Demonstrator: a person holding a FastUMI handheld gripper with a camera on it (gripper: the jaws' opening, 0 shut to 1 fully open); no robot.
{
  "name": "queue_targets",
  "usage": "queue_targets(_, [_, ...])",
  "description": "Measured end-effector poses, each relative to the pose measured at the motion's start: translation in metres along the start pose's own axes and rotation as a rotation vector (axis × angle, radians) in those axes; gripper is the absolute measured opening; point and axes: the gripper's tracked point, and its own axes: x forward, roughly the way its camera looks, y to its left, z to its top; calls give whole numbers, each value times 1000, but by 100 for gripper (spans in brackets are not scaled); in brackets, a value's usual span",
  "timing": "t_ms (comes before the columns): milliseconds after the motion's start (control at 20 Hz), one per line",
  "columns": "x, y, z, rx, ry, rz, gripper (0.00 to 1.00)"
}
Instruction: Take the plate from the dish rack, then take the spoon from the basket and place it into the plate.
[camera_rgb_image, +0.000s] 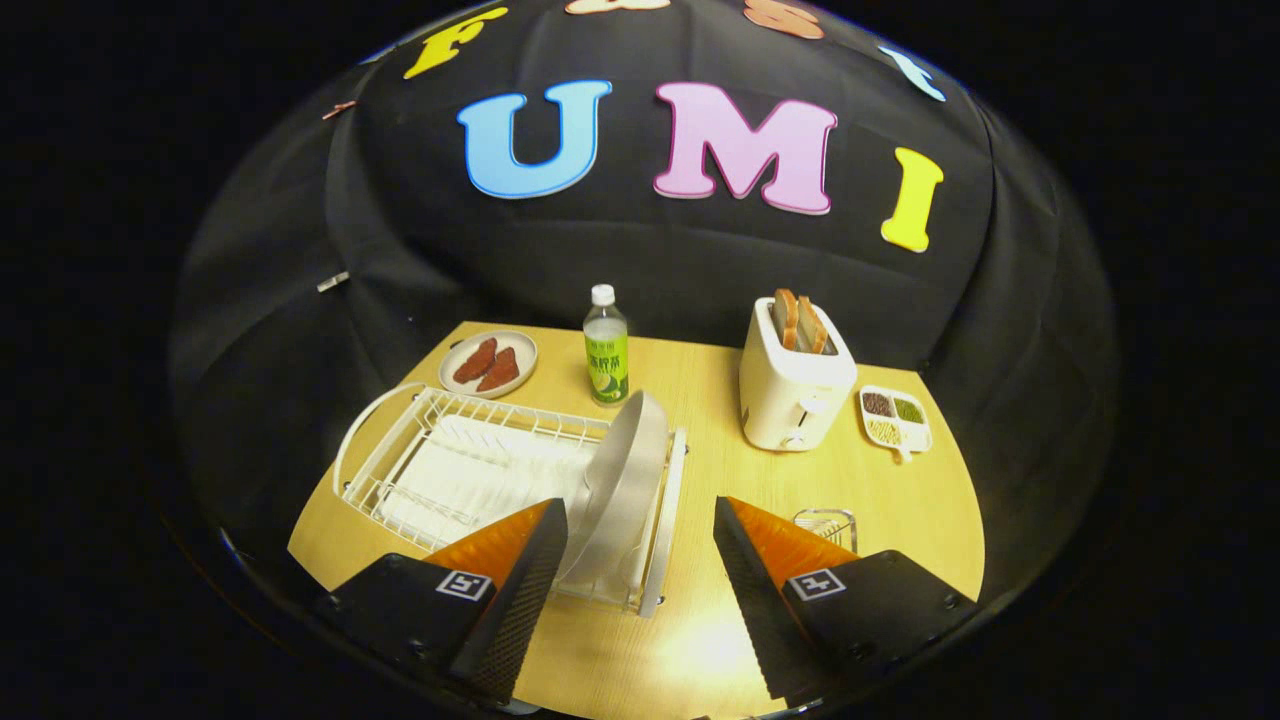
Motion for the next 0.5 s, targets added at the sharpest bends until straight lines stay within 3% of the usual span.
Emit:
queue_targets(200, [39,16,-21,53,91,-6,82])
queue_targets(300, [52,16,-27,65,114,-49,72])
queue_targets(400, [59,10,-33,53,150,-120,54])
queue_targets(500, [60,13,-28,18,164,-162,45])
